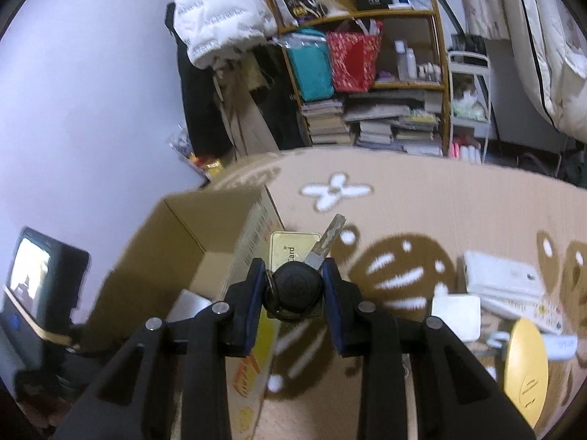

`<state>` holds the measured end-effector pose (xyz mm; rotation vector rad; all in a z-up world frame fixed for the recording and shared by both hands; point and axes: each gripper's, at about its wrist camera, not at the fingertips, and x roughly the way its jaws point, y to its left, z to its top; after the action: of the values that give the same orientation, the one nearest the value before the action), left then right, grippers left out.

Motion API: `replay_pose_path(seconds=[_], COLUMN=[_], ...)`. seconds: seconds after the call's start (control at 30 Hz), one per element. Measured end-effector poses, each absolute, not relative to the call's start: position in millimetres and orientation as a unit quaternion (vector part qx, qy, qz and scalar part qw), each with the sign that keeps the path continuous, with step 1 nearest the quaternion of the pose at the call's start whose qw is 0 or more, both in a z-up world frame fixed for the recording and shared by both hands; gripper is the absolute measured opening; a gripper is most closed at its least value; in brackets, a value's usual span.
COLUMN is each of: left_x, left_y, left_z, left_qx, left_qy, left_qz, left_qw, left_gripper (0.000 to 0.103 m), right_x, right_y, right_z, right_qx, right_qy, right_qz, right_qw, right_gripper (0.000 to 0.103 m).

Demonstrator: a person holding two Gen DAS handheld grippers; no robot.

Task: Organize rigid objects
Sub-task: 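Grasp the black key fob with the right gripper and lift toward the box, then lower the key into the box beside the earbud case and open the right gripper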

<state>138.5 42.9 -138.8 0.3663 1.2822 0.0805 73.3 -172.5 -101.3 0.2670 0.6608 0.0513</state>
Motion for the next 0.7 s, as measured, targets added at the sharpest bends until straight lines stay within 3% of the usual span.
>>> replay_pose_path(seconds=[0.33,0.7], left_x=[138,137], left_y=[41,40], left_z=[-140,-140], left_qx=[0.175,0.176], left_qy=[0.593,0.593], left_qz=[0.039,0.039], left_qw=[0.785,0.785], left_gripper=[0.026,0.026], right_x=[68,71], right_y=[-146,-116], right_z=[-71,-91], right_qx=[0.106,0.080], right_qy=[0.283,0.314], right_qz=[0.082,0.122], right_qw=[0.950,0.938], right_gripper=[0.033,0.033])
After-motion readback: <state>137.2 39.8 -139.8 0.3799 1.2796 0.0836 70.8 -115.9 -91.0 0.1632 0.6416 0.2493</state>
